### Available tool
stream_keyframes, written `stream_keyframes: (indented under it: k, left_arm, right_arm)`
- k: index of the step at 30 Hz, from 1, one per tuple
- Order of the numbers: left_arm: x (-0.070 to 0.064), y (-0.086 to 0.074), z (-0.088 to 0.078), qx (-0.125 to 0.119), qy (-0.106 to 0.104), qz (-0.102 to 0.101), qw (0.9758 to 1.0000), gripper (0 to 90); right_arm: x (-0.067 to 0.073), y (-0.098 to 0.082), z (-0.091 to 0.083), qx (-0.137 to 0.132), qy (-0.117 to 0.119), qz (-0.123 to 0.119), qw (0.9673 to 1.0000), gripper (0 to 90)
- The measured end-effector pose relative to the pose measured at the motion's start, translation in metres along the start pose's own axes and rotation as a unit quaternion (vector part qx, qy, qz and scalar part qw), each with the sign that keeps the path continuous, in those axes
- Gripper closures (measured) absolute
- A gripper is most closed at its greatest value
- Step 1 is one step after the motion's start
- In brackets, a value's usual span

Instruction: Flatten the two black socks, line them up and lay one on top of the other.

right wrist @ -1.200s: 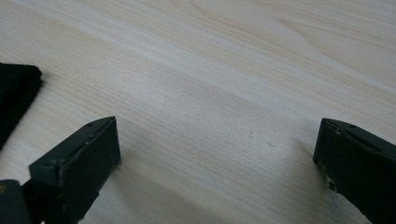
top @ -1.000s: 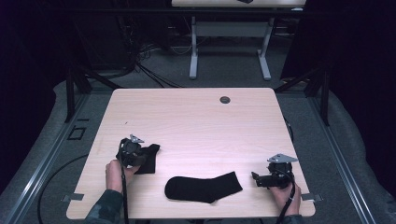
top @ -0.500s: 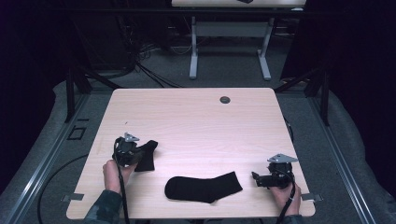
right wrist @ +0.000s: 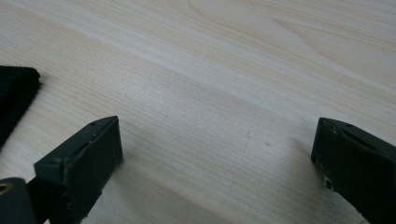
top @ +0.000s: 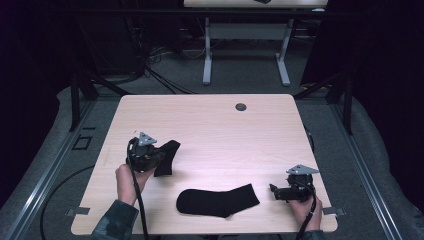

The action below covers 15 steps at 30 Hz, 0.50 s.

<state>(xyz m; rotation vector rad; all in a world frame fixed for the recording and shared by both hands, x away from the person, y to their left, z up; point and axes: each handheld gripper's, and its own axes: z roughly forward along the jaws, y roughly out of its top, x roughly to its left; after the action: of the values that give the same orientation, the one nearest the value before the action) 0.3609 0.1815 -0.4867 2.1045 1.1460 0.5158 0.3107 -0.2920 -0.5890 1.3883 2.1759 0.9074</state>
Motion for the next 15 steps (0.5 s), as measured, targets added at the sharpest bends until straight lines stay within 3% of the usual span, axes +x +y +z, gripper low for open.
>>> stream_keyframes:
  k: [7,15]
  left_arm:
    - [-0.025,0.019,0.011,-0.003,-0.026,0.012,0.9996,77.7]
    - [-0.055,0.024,0.055,0.032,-0.057,0.018,0.9977,76.9]
  right_arm:
    - [0.000,0.000,0.000,0.000,0.000,0.000,1.0000,1.7]
    - [0.000,0.000,0.000,0.000,-0.001,0.000,1.0000,1.9]
